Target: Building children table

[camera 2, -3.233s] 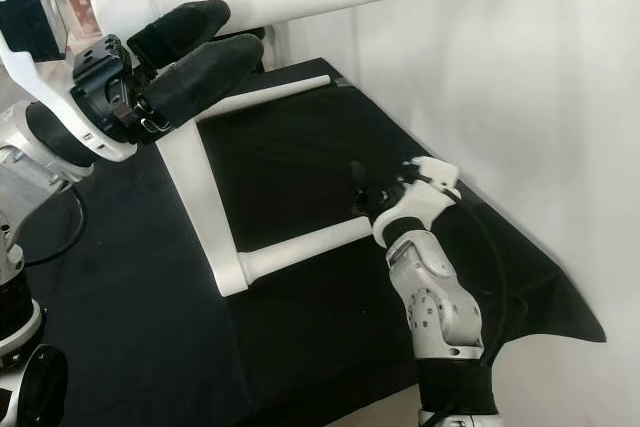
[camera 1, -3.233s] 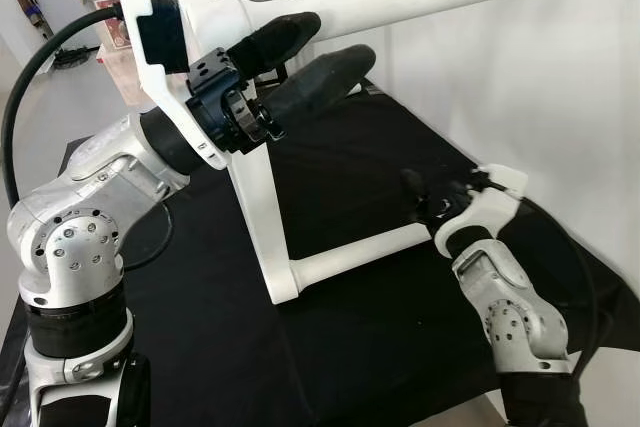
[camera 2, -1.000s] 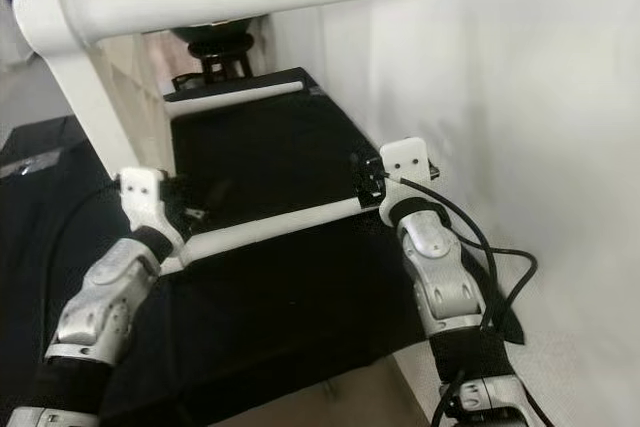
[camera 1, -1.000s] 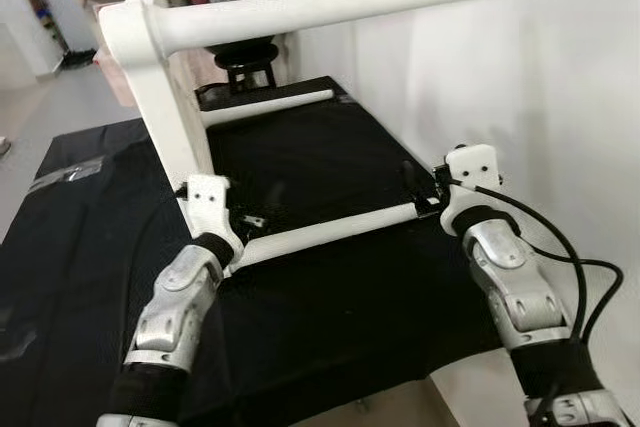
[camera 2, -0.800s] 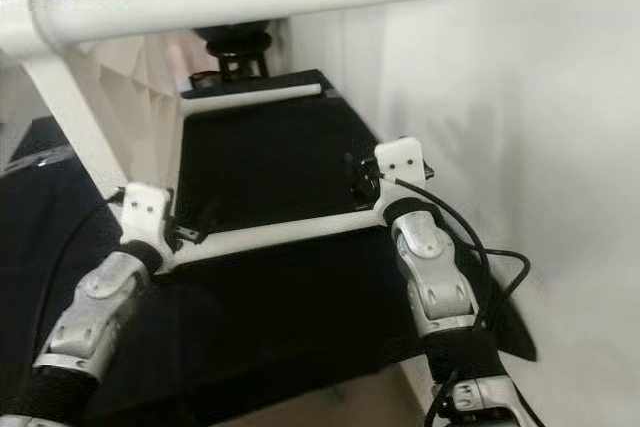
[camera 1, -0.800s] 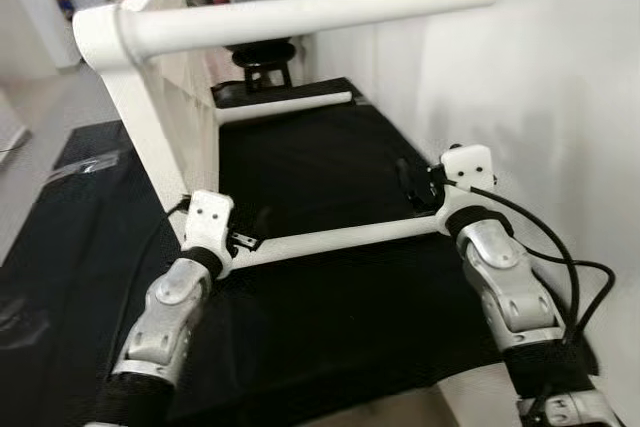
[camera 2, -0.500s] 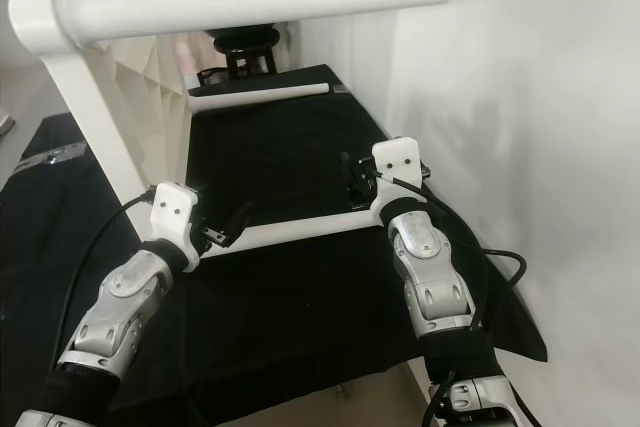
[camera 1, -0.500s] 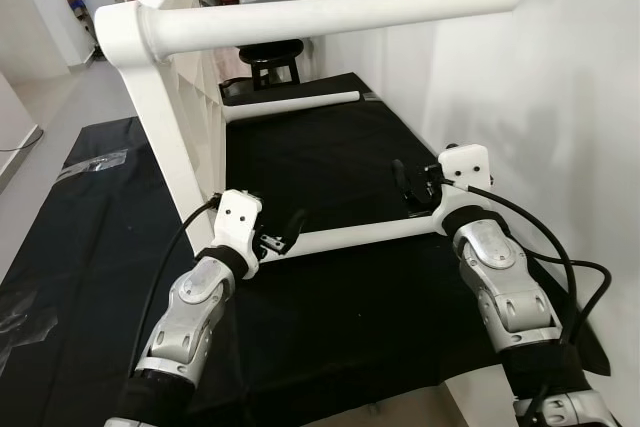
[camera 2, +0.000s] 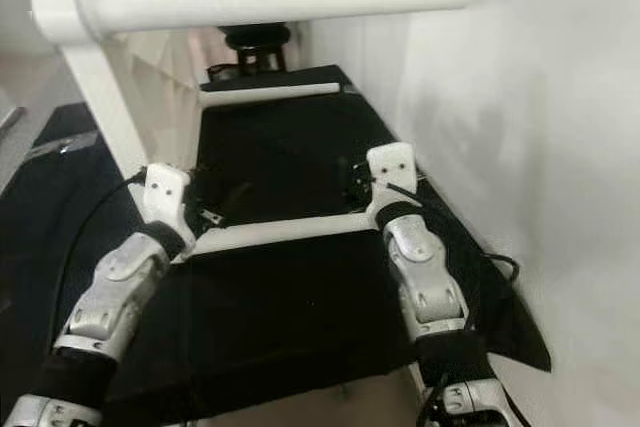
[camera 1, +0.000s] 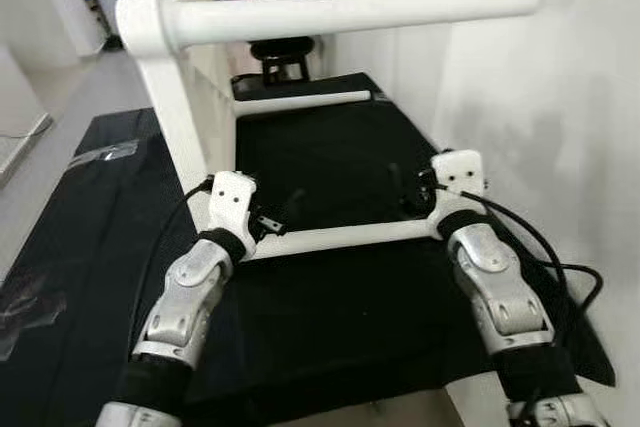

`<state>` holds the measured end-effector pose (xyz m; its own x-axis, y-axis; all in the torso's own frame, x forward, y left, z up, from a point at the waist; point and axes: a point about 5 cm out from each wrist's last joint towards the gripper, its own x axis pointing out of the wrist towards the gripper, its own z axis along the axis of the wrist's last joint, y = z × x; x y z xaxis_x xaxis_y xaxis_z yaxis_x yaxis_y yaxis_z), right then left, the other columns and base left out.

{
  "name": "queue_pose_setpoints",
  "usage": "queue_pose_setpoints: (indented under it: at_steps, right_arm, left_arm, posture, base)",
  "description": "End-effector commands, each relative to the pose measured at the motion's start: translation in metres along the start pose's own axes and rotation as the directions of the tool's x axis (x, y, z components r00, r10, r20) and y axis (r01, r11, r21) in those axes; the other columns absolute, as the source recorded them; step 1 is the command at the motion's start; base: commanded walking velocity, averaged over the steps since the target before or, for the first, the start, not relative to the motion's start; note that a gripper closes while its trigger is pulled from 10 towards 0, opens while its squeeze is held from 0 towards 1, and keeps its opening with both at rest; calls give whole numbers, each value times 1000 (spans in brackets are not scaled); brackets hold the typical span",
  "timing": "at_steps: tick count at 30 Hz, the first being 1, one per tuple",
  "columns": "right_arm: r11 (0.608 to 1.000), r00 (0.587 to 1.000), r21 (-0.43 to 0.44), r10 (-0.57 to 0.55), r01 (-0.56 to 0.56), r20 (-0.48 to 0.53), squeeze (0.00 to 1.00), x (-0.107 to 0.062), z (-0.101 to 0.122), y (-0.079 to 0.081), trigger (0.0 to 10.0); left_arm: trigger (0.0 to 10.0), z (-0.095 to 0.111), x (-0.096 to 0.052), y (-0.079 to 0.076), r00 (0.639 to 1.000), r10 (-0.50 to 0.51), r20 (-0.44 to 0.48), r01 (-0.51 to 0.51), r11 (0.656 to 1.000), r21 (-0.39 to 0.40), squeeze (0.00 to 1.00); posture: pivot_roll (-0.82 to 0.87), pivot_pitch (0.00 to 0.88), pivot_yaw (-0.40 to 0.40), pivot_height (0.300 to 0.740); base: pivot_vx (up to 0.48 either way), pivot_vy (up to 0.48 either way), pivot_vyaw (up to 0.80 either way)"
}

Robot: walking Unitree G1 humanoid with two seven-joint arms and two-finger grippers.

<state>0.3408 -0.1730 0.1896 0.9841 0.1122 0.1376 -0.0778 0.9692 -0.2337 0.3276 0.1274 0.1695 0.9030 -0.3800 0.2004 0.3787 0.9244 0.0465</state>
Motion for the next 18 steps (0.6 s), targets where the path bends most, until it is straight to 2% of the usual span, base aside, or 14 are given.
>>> queue_pose_setpoints:
  at_steps: [1, 6, 9, 11, 18]
  right_arm:
    - [999, 1000, 30, -21, 21, -10, 0, 0, -2, -2, 10000]
    - [1000, 1000, 21, -15, 16, -2, 0, 0, -1, -1, 10000]
    - [1000, 1000, 12, 3, -3, -1, 0, -1, -2, 1, 10000]
    - [999, 1000, 36, 7, -7, 6, 0, -1, -2, 3, 10000]
    - [999, 1000, 37, 18, -18, -2, 0, -2, -4, 6, 10000]
  left_arm:
    - [10000, -3, 0, -2, 1000, -13, -14, 13, 1000, -21, 0]
    - [10000, -4, 0, -5, 1000, -27, -16, 27, 999, -32, 0]
    - [10000, -5, 0, -7, 999, -32, -19, 31, 999, -38, 0]
    - [10000, -6, 0, -8, 999, -40, -23, 39, 998, -49, 0]
    - [10000, -5, 0, -10, 998, -53, -19, 52, 997, -56, 0]
  posture:
    - [-79, 0, 72, 740]
    - [-79, 0, 72, 740]
    - [-77, 0, 70, 740]
    - [-77, 0, 68, 740]
    - [-76, 0, 67, 740]
  base:
    - [0, 0, 0]
    - [0, 0, 0]
    - [0, 0, 800]
    - [0, 0, 0]
    - [0, 0, 0]
